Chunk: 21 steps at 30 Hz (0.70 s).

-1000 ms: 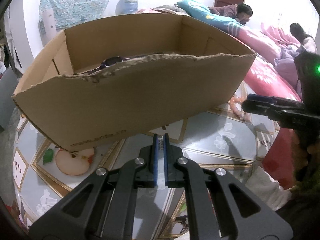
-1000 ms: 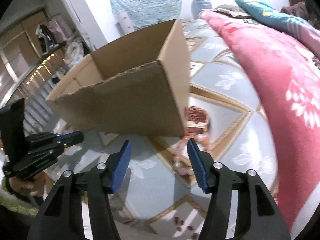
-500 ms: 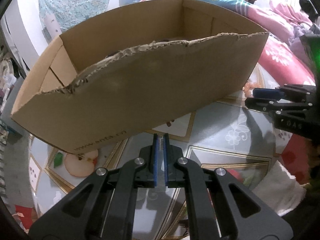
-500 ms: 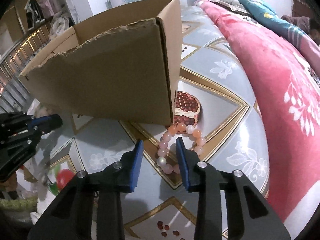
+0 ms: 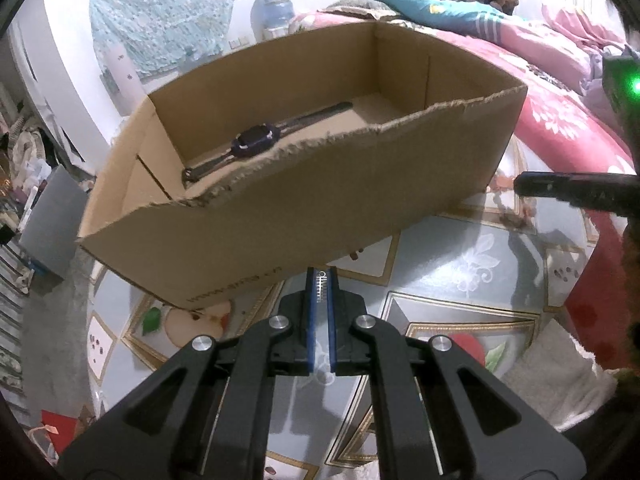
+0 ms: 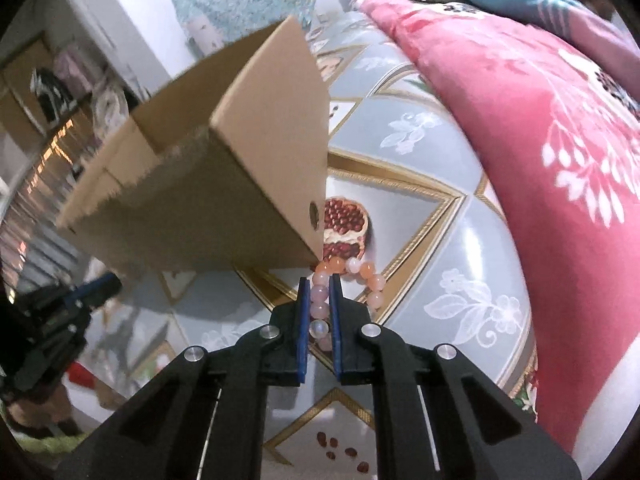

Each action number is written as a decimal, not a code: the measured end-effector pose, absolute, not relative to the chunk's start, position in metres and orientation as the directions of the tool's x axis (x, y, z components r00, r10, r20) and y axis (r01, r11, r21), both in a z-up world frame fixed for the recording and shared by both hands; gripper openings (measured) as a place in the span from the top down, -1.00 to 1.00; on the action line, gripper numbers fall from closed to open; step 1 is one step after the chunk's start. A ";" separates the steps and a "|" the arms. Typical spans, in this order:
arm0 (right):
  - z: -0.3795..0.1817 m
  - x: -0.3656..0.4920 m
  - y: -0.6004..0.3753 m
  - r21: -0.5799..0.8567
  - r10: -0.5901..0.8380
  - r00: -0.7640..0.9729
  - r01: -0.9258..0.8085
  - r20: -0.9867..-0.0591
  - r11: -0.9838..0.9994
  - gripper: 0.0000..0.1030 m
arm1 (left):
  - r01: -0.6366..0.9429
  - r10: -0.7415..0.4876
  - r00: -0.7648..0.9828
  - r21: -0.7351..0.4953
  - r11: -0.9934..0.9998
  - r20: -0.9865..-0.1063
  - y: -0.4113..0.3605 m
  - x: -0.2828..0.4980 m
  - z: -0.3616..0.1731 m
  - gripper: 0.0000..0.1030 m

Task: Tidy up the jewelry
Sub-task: 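Lift the bracelet with the right gripper and carry it over the box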

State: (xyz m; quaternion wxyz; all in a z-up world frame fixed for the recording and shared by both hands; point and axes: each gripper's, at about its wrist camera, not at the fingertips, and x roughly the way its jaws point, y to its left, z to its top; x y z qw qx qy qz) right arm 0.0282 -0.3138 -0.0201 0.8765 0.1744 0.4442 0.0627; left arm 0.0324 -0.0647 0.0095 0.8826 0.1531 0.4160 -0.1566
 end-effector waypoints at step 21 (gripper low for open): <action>0.109 0.000 -0.340 0.474 0.348 0.808 -0.098 -0.475 0.875 0.82 | 0.407 -0.289 0.712 0.040 0.913 -0.639 -0.035 0.007 0.096 0.92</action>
